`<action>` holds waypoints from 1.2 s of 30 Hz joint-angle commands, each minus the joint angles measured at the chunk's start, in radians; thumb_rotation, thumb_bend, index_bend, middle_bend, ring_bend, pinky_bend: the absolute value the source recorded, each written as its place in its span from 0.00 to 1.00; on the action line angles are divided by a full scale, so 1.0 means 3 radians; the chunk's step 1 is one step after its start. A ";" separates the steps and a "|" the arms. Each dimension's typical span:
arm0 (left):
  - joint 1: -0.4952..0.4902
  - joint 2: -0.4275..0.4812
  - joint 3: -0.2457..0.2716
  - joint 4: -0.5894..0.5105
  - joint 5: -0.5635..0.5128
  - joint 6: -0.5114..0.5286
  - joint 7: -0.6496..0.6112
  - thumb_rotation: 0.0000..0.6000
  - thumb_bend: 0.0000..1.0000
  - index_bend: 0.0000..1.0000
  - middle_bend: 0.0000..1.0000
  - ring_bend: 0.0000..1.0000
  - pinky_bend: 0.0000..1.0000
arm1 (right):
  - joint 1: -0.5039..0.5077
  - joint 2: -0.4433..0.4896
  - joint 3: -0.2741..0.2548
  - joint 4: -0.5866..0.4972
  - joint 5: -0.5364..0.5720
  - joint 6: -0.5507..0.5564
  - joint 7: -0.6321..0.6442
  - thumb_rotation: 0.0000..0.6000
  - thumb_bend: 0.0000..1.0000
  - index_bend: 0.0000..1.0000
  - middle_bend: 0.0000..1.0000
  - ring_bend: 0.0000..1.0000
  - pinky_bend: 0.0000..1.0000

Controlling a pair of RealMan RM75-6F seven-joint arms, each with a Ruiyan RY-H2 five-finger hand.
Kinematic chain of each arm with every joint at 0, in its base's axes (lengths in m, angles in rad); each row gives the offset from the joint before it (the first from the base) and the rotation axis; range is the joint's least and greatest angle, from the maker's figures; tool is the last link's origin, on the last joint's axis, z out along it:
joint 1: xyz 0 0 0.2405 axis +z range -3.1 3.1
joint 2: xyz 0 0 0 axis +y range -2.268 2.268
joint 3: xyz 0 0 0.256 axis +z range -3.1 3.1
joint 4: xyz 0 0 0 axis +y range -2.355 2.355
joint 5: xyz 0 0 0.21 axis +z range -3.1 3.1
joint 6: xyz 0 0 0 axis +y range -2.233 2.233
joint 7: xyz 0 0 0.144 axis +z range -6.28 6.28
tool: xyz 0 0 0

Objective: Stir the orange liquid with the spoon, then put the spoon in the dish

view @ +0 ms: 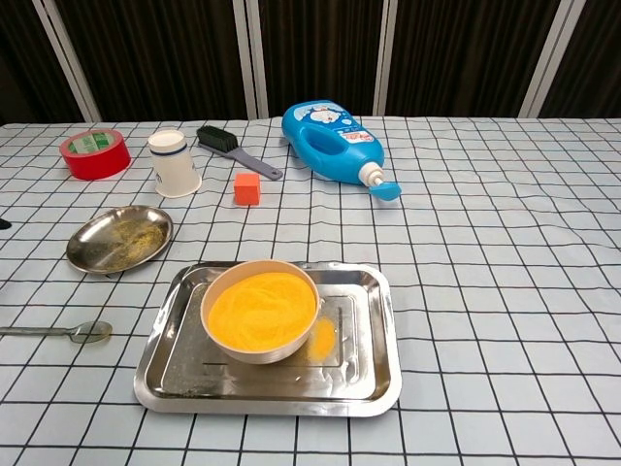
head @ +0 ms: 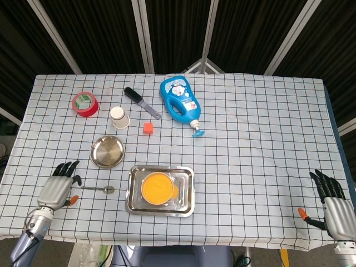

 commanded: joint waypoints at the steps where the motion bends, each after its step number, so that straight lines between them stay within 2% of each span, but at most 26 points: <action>1: -0.0088 -0.0158 -0.0046 0.0109 -0.0110 -0.0056 0.0169 1.00 0.40 0.46 0.00 0.00 0.02 | 0.0004 0.0000 0.0003 0.0000 0.0010 -0.0010 0.0003 1.00 0.31 0.00 0.00 0.00 0.00; 8: -0.0180 -0.0429 -0.0042 0.0353 -0.0212 -0.0071 0.0428 1.00 0.40 0.47 0.00 0.00 0.02 | 0.0016 -0.0001 0.0011 0.0001 0.0032 -0.0036 0.0011 1.00 0.31 0.00 0.00 0.00 0.00; 15: -0.0233 -0.0568 -0.0046 0.0475 -0.0295 -0.0084 0.0516 1.00 0.45 0.50 0.00 0.00 0.02 | 0.0029 -0.0002 0.0012 0.0003 0.0038 -0.0062 0.0018 1.00 0.31 0.00 0.00 0.00 0.00; 25: -0.0279 -0.0660 -0.0025 0.0521 -0.0358 -0.0090 0.0552 1.00 0.52 0.51 0.00 0.00 0.02 | 0.0035 -0.0001 0.0014 0.0002 0.0050 -0.0076 0.0023 1.00 0.31 0.00 0.00 0.00 0.00; 36: -0.0299 -0.0664 0.0004 0.0508 -0.0420 -0.0089 0.0566 1.00 0.52 0.50 0.00 0.00 0.02 | 0.0035 0.0000 0.0013 -0.0005 0.0054 -0.0078 0.0019 1.00 0.31 0.00 0.00 0.00 0.00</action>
